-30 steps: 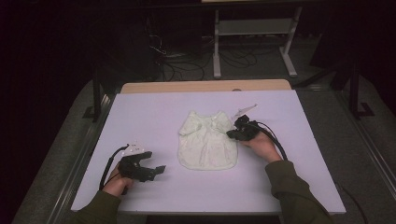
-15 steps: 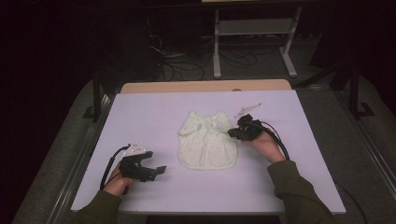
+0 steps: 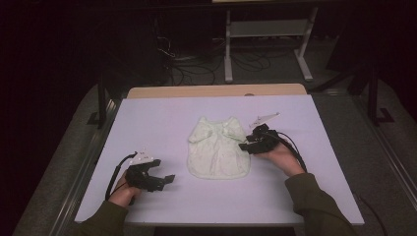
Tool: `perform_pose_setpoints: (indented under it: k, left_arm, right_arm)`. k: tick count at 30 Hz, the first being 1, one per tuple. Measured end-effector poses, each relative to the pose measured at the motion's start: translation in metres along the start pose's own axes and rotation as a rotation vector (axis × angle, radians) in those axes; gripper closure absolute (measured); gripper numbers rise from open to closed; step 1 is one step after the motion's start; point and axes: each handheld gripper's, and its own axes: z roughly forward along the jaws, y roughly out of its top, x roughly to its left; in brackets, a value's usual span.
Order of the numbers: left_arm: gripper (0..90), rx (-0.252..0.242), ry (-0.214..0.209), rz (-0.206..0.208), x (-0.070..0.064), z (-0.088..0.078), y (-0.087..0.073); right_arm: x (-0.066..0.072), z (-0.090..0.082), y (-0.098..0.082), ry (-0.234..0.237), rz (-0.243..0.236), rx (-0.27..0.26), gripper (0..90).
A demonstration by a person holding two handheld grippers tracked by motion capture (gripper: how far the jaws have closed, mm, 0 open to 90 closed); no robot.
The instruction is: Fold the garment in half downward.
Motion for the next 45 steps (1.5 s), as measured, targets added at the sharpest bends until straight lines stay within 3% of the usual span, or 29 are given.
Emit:
perform_pose_setpoints:
  k: [11, 27, 34, 45]
  left_arm:
    - [13.9, -0.003, 0.002, 0.001, 0.000, -0.001, 0.000]
    - [13.9, -0.013, -0.002, 0.006, 0.000, -0.001, 0.002]
    - [13.9, -0.005, -0.003, 0.013, -0.001, -0.001, 0.002]
    - [13.9, -0.009, -0.005, 0.011, -0.002, -0.002, 0.002]
  right_arm:
    - [0.005, -0.013, -0.014, -0.021, 0.033, -0.025, 31.2]
    - [0.016, -0.028, -0.039, -0.059, 0.064, -0.029, 20.9]
    - [0.022, -0.031, -0.049, -0.101, 0.055, -0.038, 16.3]
    - [0.032, -0.042, -0.066, -0.092, 0.084, -0.069, 12.9]
